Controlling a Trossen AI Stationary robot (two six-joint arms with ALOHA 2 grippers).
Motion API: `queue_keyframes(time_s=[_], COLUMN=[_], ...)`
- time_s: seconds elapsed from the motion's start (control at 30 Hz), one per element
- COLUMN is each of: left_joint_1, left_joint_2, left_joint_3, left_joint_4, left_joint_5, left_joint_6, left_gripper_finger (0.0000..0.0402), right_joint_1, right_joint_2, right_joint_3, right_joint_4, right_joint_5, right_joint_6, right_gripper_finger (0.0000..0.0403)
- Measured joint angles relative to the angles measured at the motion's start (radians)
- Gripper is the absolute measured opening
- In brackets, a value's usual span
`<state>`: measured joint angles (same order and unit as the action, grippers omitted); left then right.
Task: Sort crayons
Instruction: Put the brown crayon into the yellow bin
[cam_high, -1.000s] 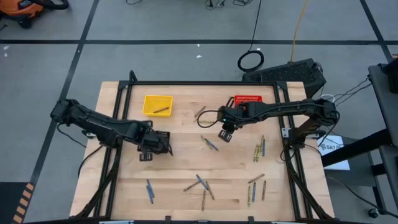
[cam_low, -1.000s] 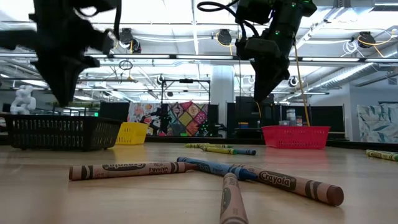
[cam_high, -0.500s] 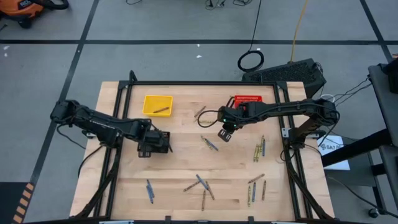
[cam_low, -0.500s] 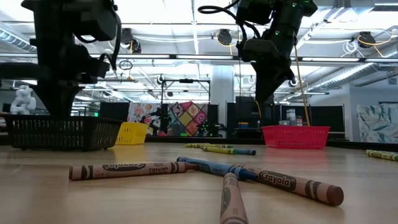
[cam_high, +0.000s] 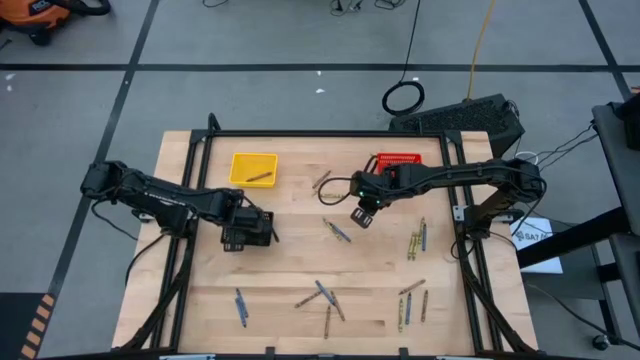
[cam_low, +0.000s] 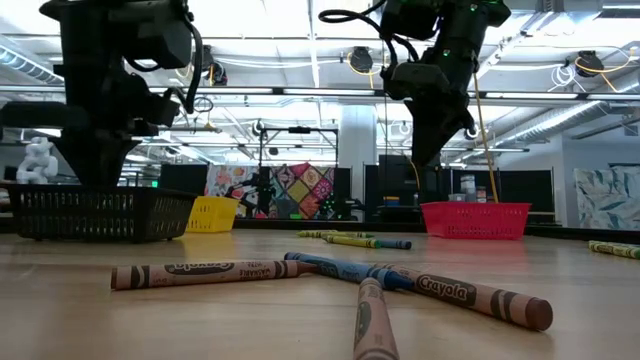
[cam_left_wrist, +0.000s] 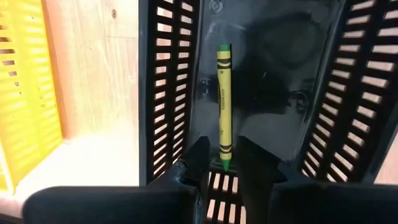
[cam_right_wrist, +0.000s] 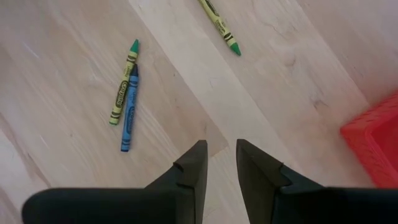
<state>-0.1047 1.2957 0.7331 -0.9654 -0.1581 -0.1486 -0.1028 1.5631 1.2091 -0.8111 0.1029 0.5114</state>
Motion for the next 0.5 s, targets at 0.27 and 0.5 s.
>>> queue_keyframes(time_s=[0.27,0.5], left_joint_1=[0.0,-0.002], left_joint_2=[0.0,-0.004], left_joint_3=[0.023,0.078], left_joint_4=[0.078,0.056], left_joint_5=[-0.001,-0.003], left_joint_6=[0.059,0.081], left_gripper_finger=[0.0071,0.0071], right_joint_1=[0.0,-0.002], right_joint_2=[0.0,0.0], right_joint_3=[0.0,0.0], right_joint_4=[-0.081,0.002], right_joint_5=[-0.003,-0.002], right_joint_6=[0.0,-0.037], right_gripper_finger=[0.0073,0.0073])
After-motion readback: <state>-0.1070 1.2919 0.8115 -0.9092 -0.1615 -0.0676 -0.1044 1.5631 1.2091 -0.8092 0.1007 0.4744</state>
